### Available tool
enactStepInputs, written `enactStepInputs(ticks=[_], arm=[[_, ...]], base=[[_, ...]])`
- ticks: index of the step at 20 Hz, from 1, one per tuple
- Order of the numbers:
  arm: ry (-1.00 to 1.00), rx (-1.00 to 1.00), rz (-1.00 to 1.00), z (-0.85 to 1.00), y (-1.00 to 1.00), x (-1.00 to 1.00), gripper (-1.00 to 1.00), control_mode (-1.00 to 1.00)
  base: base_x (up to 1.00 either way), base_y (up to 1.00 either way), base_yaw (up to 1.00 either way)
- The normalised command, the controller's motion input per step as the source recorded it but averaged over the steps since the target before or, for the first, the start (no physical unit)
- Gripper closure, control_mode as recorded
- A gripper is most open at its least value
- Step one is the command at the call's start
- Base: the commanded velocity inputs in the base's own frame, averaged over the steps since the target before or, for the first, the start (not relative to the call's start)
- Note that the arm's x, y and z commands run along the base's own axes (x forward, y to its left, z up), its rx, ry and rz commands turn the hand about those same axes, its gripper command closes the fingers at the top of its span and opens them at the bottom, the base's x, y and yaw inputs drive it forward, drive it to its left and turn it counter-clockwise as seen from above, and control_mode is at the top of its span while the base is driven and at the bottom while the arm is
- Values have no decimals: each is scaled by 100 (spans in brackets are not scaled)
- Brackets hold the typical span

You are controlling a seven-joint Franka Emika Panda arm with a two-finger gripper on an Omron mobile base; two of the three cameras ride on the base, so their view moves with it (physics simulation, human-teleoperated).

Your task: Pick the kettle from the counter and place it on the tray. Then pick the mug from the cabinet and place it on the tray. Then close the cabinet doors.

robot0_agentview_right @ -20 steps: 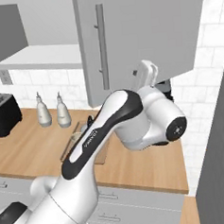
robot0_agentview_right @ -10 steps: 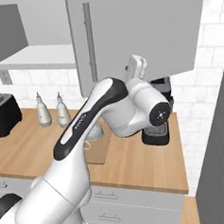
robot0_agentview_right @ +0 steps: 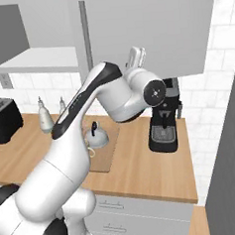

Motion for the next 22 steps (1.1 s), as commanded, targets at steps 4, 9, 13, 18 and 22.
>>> enactStepInputs(ticks=[4, 9, 13, 18, 22], arm=[[11, 0, 0, -2, 25, 72, -100, -100], [1, 0, 0, -3, 39, 66, -100, -100], [-3, 0, 0, -1, 38, 39, -100, -100], [2, 0, 0, 0, 23, 66, -100, -100], [0, 0, 0, 0, 14, 54, -100, -100]], base=[[0, 0, 0], [0, 0, 0], [0, 0, 0], [0, 0, 0], [0, 0, 0]])
